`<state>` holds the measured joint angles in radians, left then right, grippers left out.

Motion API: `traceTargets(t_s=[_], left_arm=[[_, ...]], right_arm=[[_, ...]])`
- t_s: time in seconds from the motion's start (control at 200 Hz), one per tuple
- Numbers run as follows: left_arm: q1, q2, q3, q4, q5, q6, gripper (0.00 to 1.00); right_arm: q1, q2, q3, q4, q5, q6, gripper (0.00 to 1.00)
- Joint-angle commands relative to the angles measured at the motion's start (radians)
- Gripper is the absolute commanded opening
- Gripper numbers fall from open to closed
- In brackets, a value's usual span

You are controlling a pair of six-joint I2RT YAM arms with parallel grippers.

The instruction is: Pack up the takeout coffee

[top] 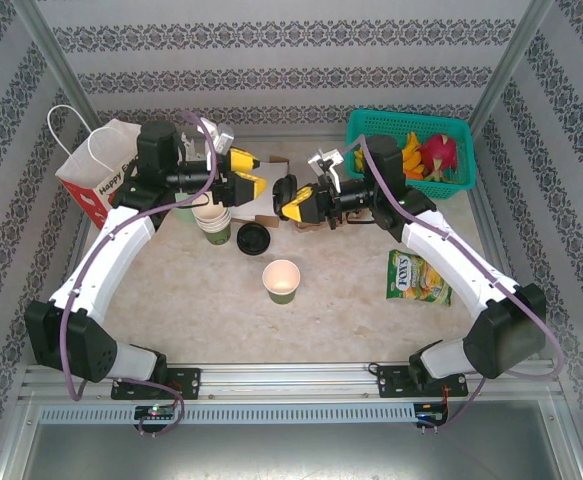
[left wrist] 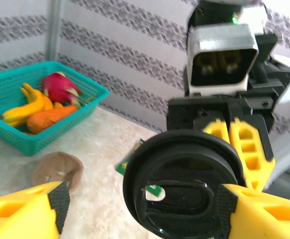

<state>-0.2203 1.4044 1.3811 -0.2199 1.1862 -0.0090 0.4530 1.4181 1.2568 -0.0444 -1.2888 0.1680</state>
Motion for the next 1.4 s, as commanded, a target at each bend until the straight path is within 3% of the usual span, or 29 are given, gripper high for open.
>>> traceTargets(t_s=[0.0, 0.115, 0.42, 0.6, 1.244, 1.394], left_arm=[[0.009, 0.025, 0.099, -0.322, 0.147, 0.288, 0.76], [0.009, 0.051, 0.162, -0.491, 0.15, 0.436, 0.71], [0.008, 0.054, 0.146, -0.42, 0.13, 0.402, 0.63], [0.008, 0.044, 0.137, -0.418, 0.146, 0.413, 0.52], [0.008, 0.062, 0.147, -0.444, 0.18, 0.44, 0.0], [0.008, 0.052, 0.125, -0.377, 0.117, 0.381, 0.0]], right_arm=[[0.019, -0.005, 0.057, -0.031, -0.067, -0.075, 0.0], [0.031, -0.007, 0.075, -0.05, -0.06, -0.097, 0.0], [0.077, 0.026, 0.126, -0.075, -0.057, -0.123, 0.0], [0.093, 0.052, 0.148, -0.086, -0.062, -0.134, 0.0], [0.107, 0.058, 0.148, -0.098, -0.066, -0.163, 0.0], [0.1, 0.051, 0.138, -0.103, -0.024, -0.168, 0.0]])
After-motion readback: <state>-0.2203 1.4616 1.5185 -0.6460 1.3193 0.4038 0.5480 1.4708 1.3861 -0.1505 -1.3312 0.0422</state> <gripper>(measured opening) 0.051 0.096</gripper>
